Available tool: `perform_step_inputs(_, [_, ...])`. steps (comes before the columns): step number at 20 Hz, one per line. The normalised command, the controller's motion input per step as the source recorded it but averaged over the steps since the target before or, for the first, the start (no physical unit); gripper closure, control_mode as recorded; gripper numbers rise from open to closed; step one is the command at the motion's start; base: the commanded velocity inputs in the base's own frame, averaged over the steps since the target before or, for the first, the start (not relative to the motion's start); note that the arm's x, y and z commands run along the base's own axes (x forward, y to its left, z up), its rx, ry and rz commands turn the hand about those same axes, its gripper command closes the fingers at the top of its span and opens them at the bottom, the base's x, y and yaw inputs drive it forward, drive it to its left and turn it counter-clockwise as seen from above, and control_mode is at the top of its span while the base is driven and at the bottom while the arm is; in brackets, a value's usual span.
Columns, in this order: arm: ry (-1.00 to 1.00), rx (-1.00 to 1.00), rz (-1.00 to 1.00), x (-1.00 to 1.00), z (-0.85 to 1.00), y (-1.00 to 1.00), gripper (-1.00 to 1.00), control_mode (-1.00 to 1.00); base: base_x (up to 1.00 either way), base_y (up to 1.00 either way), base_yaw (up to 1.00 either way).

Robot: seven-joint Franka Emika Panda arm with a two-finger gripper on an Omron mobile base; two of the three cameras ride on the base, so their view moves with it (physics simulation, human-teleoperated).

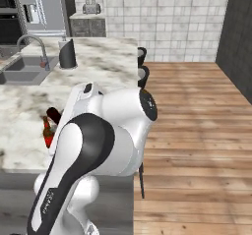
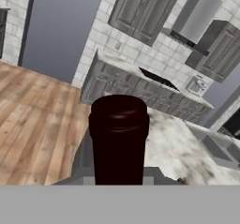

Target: Move the drinks to the dining counter.

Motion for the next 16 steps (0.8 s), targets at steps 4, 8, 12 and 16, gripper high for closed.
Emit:
perform_step_inputs(4, [0.0,0.08,-0.06,0.96,-0.31,0.02,1.0,-1.0,0.0,0.0,0.0])
perform_step_inputs(8, [0.0,0.12,-0.1,0.86,-0.51,0.07,1.0,-1.0,0.0,0.0,0.0])
perform_step_inputs(12, [0.0,0.1,-0.09,0.81,-0.58,0.15,1.0,-1.0,0.0,0.0,0.0])
perform_step_inputs(16, [0.0,0.05,-0.08,0.75,-0.58,0.22,1.0,-1.0,0.0,0.0,0.0])
